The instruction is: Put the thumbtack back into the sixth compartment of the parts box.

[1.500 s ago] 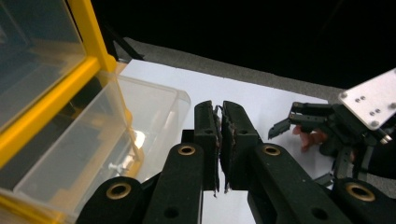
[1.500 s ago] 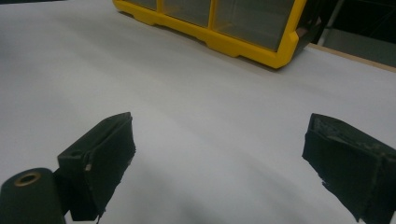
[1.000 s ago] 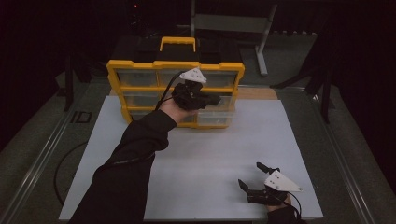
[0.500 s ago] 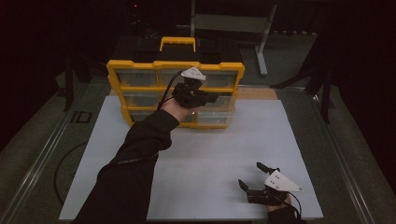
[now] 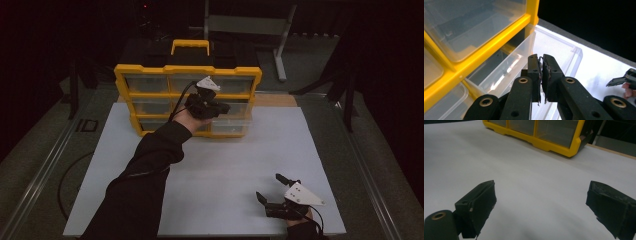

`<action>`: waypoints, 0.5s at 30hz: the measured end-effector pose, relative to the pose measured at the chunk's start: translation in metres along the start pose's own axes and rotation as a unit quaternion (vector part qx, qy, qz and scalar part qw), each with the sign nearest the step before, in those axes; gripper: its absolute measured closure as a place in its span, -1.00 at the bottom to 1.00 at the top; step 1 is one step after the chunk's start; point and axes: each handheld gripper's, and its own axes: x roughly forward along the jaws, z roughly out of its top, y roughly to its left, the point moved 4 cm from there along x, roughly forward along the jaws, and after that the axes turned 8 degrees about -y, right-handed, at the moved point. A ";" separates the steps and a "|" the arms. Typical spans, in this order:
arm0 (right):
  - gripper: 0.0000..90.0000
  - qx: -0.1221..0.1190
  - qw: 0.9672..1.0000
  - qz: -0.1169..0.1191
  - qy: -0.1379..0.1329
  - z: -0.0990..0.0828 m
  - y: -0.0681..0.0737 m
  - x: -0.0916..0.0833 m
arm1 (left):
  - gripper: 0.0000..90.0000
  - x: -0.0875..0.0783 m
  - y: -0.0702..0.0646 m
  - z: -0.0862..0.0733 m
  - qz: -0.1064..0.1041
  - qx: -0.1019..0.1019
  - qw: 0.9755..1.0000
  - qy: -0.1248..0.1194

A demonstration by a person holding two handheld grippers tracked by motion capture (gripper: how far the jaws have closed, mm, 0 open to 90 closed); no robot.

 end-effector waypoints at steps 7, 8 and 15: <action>-0.80 0.000 1.000 0.006 0.003 -0.001 0.003 0.002 | 0.66 0.000 0.000 -0.004 0.003 -0.001 1.000 0.003; -0.80 0.000 1.000 0.006 0.003 -0.001 0.003 0.002 | 0.61 0.000 0.000 -0.005 0.002 0.000 1.000 0.003; -0.80 -0.001 1.000 0.004 0.002 0.000 0.002 0.001 | 0.26 -0.007 -0.001 -0.008 -0.014 -0.002 1.000 -0.005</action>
